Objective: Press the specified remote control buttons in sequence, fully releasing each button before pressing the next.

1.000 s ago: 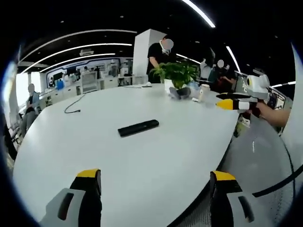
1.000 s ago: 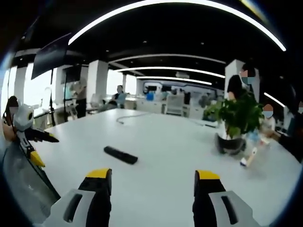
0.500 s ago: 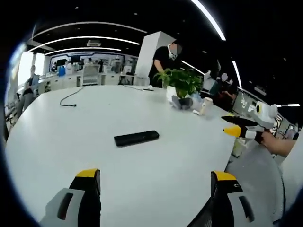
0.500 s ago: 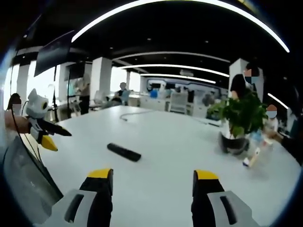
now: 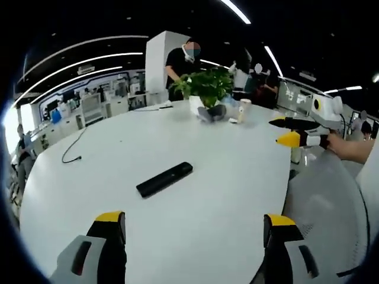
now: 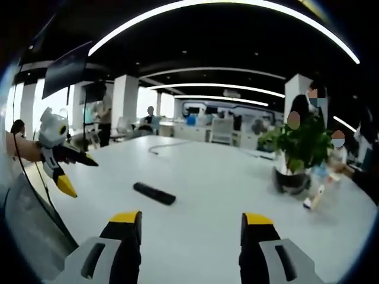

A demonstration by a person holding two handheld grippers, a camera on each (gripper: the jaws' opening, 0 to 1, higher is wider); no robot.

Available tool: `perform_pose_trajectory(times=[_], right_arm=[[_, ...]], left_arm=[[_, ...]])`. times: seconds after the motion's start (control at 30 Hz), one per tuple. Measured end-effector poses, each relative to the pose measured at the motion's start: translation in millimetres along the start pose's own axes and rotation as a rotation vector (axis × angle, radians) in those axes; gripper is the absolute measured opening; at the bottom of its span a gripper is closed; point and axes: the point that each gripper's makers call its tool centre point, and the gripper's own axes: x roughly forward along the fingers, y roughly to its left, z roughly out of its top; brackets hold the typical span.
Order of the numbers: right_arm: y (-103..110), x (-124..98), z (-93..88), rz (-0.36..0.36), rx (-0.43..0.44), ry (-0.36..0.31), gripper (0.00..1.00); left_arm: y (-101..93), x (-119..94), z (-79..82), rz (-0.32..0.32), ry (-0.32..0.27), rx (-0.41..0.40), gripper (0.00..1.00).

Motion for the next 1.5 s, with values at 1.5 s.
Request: perform_pose_trajectory(times=[1.5], right_arm=[[3.3, 3.9, -14.5, 0.016, -0.039, 0.085, 0.57]], left_arm=[[59.8, 74.9, 23.2, -0.173, 0.097, 0.044, 0.97]])
